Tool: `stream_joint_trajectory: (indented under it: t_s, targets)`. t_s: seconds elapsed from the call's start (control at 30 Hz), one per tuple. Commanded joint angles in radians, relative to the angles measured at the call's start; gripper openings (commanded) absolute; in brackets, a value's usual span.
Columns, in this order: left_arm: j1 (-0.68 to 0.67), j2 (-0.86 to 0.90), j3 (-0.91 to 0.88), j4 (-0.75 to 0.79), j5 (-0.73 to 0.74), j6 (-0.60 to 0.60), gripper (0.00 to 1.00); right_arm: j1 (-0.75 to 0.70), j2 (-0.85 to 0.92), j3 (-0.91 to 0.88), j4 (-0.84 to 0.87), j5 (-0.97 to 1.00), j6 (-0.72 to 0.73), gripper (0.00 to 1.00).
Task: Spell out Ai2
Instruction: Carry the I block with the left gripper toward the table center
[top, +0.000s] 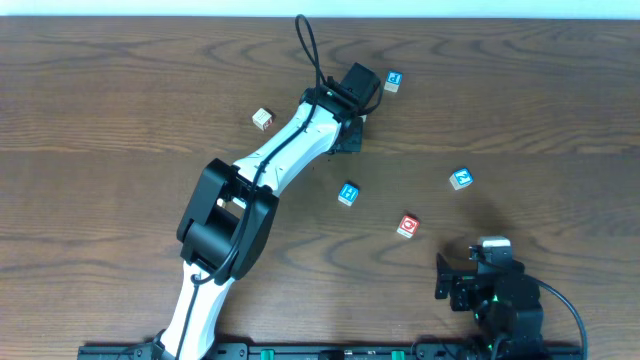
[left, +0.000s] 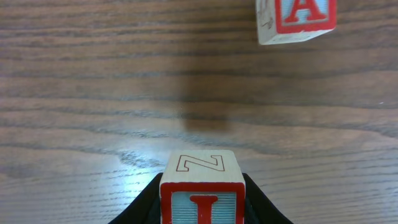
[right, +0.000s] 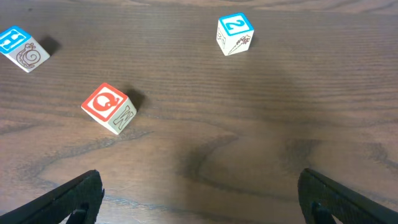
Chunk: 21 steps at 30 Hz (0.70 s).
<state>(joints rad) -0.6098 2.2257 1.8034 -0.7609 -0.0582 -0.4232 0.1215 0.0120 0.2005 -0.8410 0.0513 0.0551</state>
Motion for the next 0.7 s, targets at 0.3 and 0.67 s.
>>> stream_joint_trajectory:
  t_s: [0.3,0.67]
  targets:
    - [0.018,0.028,-0.101,0.051,0.048,-0.037,0.06,-0.008,-0.006,-0.012,-0.003,-0.003,-0.008,0.99]
    - [0.006,0.028,-0.101,-0.004,0.026,-0.090,0.06,-0.008,-0.006,-0.012,-0.003,-0.003,-0.008,0.99]
